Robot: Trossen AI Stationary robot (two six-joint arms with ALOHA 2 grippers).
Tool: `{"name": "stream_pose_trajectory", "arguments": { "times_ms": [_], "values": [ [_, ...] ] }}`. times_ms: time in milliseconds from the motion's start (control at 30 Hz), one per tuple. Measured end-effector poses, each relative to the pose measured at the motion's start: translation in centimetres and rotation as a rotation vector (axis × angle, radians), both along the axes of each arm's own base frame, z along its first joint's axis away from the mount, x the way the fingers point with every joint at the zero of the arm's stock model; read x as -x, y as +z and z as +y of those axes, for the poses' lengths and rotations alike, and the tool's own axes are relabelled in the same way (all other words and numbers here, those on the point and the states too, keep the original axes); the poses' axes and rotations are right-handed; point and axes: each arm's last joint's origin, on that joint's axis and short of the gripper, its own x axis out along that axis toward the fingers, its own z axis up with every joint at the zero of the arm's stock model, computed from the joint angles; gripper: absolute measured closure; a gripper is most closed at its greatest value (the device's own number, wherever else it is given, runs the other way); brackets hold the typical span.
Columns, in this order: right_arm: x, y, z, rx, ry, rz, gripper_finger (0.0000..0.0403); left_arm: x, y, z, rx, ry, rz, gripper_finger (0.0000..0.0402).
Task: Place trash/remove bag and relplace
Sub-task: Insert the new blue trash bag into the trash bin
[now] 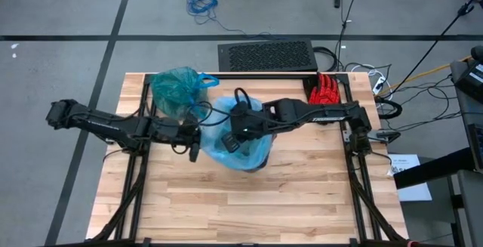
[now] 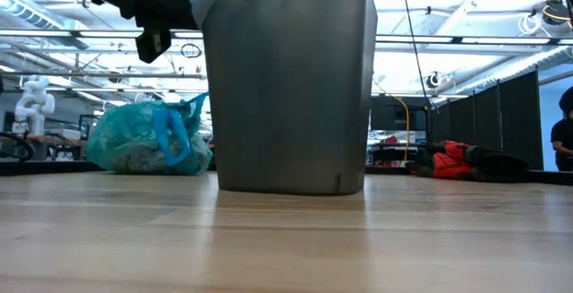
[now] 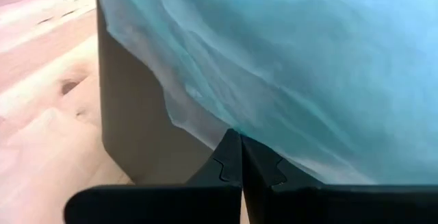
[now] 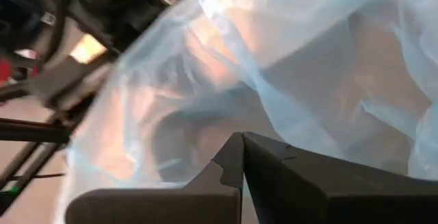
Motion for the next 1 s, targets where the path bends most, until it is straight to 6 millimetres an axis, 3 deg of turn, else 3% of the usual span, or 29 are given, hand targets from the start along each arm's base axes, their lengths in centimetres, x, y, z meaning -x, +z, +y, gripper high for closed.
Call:
{"name": "stream_pose_trajectory", "arguments": {
  "times_ms": [133,333,667,800,1000],
  "values": [
    [0.6,0.8,-0.1,0.002,-0.001,-0.016,0.0403,-0.2,-0.1,0.2,0.0,0.013,0.0,0.0402],
    [1.5,0.0,-0.4,-0.041,-0.036,0.104,0.0403,-0.3,0.1,0.3,0.003,0.018,-0.022,0.0402],
    [3.2,5.6,-0.3,-0.05,0.012,-0.232,0.0403,-0.3,0.1,0.3,0.004,0.018,-0.022,0.0402],
    [4.8,7.5,-0.5,-0.009,0.008,-0.299,0.0403,-0.3,0.1,0.3,0.004,0.018,-0.022,0.0402],
    [6.4,6.5,-0.9,0.017,-0.055,-0.129,0.0403,-0.3,0.1,0.3,0.004,0.018,-0.02,0.0402]
  ]
}}
